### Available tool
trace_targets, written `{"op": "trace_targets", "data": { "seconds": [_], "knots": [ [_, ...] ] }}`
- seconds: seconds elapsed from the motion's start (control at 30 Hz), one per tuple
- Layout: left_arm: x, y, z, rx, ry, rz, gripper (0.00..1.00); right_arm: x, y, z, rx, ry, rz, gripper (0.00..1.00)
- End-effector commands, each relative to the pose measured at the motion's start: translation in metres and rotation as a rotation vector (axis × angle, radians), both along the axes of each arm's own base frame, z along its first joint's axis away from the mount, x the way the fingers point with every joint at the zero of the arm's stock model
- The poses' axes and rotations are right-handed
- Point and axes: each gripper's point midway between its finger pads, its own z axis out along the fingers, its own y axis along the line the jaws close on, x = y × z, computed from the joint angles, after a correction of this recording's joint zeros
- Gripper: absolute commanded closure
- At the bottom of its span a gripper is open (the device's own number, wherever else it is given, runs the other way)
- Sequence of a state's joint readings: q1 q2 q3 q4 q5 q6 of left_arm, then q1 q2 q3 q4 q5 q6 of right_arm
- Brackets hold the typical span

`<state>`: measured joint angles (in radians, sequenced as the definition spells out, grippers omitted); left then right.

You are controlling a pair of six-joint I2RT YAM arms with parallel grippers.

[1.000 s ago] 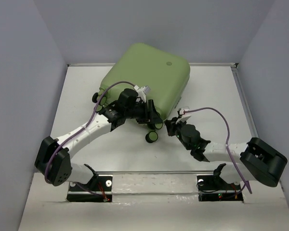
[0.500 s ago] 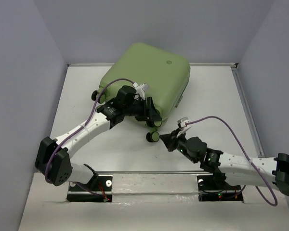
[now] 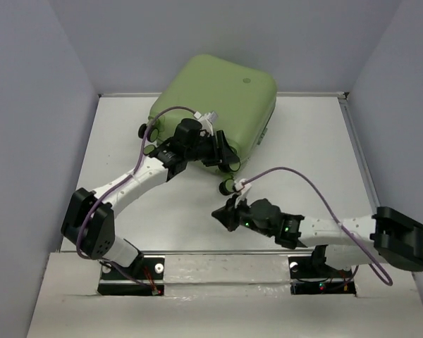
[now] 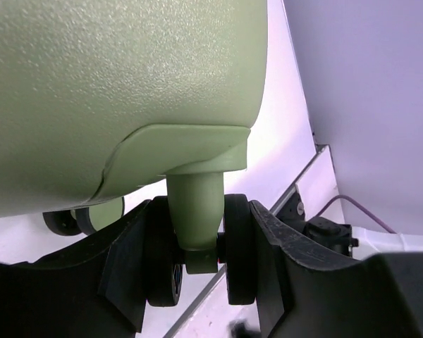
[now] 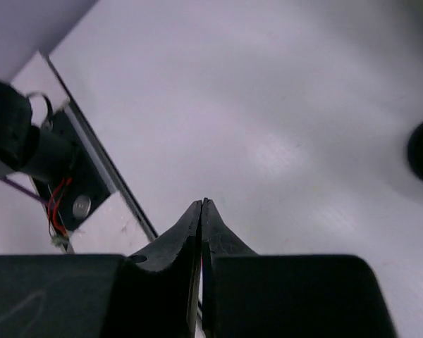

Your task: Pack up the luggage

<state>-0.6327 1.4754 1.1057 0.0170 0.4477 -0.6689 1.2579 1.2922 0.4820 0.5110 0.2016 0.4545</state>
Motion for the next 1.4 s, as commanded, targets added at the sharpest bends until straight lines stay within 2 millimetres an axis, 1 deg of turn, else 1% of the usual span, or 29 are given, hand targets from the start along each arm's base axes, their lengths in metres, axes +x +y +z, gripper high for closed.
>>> {"op": "trace_targets", "data": {
  "seconds": [0.0,0.03,0.07,0.1,0.13,0.17,0.2,0.23,0.27,0.33,0.37,0.43,0.47,0.53,0.57,0.63,0.67,0.7,0.73,0.77,0.8,0.87,0.97,1.0,1.03,1.1,1.17,1.3,1.37],
  "knots": [
    [-0.009,0.010,0.130,-0.243,-0.406,-0.008,0.94,0.057,-0.075,0.020,0.086,-0.020,-0.260,0.92],
    [-0.010,0.012,0.124,-0.238,-0.400,-0.002,0.94,0.061,-0.087,0.012,0.044,-0.009,-0.276,0.89],
    [-0.014,0.016,0.124,-0.243,-0.406,0.004,0.94,0.069,-0.093,0.020,0.037,-0.030,-0.290,0.82],
    [-0.016,0.018,0.108,-0.228,-0.378,0.012,0.94,0.078,-0.102,0.023,0.024,-0.041,-0.317,0.78],
    [-0.018,0.019,0.105,-0.233,-0.377,0.014,0.94,0.082,-0.106,0.022,0.002,-0.049,-0.323,0.72],
    [-0.021,0.021,0.105,-0.243,-0.374,0.015,0.94,0.093,-0.111,0.029,-0.010,-0.074,-0.338,0.67],
    [-0.022,0.022,0.101,-0.242,-0.371,0.015,0.94,0.095,-0.110,0.027,-0.026,-0.082,-0.333,0.66],
    [-0.025,0.023,0.092,-0.240,-0.357,0.016,0.94,0.104,-0.114,0.019,-0.057,-0.068,-0.340,0.64],
    [-0.027,0.025,0.093,-0.245,-0.360,0.017,0.94,0.109,-0.114,0.017,-0.073,-0.074,-0.330,0.60],
    [-0.030,0.026,0.084,-0.240,-0.350,0.013,0.94,0.114,-0.106,0.020,-0.074,-0.080,-0.284,0.57],
    [-0.031,0.027,0.083,-0.241,-0.350,0.010,0.94,0.118,-0.100,0.017,-0.084,-0.105,-0.255,0.50],
    [-0.033,0.027,0.079,-0.242,-0.349,0.002,0.94,0.127,-0.093,0.020,-0.083,-0.139,-0.245,0.49],
    [-0.034,0.026,0.078,-0.243,-0.348,-0.002,0.94,0.134,-0.094,0.009,-0.121,-0.131,-0.256,0.48],
    [-0.035,0.027,0.075,-0.246,-0.346,-0.004,0.94,0.149,-0.100,0.007,-0.137,-0.138,-0.305,0.48],
    [-0.036,0.027,0.075,-0.250,-0.349,-0.004,0.94,0.162,-0.106,0.012,-0.111,-0.150,-0.338,0.48],
    [-0.038,0.029,0.072,-0.246,-0.345,-0.001,0.94,0.169,-0.104,0.009,-0.095,-0.160,-0.321,0.48],
    [-0.039,0.030,0.072,-0.247,-0.348,-0.003,0.94,0.173,-0.100,0.017,-0.070,-0.202,-0.314,0.48],
    [-0.040,0.030,0.071,-0.246,-0.349,-0.005,0.94,0.179,-0.103,0.009,-0.096,-0.214,-0.317,0.47],
    [-0.042,0.032,0.069,-0.245,-0.346,-0.005,0.94,0.184,-0.104,0.010,-0.100,-0.231,-0.310,0.47],
    [-0.042,0.032,0.066,-0.240,-0.343,-0.005,0.94,0.184,-0.101,0.010,-0.093,-0.233,-0.295,0.47],
    [-0.043,0.034,0.066,-0.239,-0.347,-0.002,0.94,0.192,-0.108,0.011,-0.093,-0.244,-0.315,0.47],
    [-0.042,0.037,0.061,-0.222,-0.348,0.015,0.94,0.197,-0.112,0.014,-0.067,-0.248,-0.315,0.47],
    [-0.042,0.038,0.056,-0.211,-0.343,0.020,0.94,0.195,-0.103,0.022,-0.031,-0.268,-0.237,0.46],
    [-0.041,0.038,0.055,-0.209,-0.342,0.020,0.94,0.194,-0.099,0.018,-0.042,-0.264,-0.208,0.45],
    [-0.041,0.038,0.053,-0.207,-0.340,0.021,0.94,0.192,-0.092,0.022,-0.029,-0.269,-0.166,0.45],
    [-0.040,0.038,0.052,-0.204,-0.340,0.023,0.94,0.189,-0.087,0.026,-0.011,-0.279,-0.133,0.45],
    [-0.040,0.038,0.048,-0.198,-0.333,0.026,0.94,0.189,-0.084,0.032,0.009,-0.300,-0.123,0.44],
    [-0.041,0.038,0.043,-0.195,-0.324,0.025,0.94,0.189,-0.076,0.038,0.030,-0.311,-0.086,0.45],
    [-0.041,0.038,0.044,-0.198,-0.325,0.024,0.94,0.187,-0.075,0.045,0.064,-0.318,-0.084,0.49]
  ]
}}
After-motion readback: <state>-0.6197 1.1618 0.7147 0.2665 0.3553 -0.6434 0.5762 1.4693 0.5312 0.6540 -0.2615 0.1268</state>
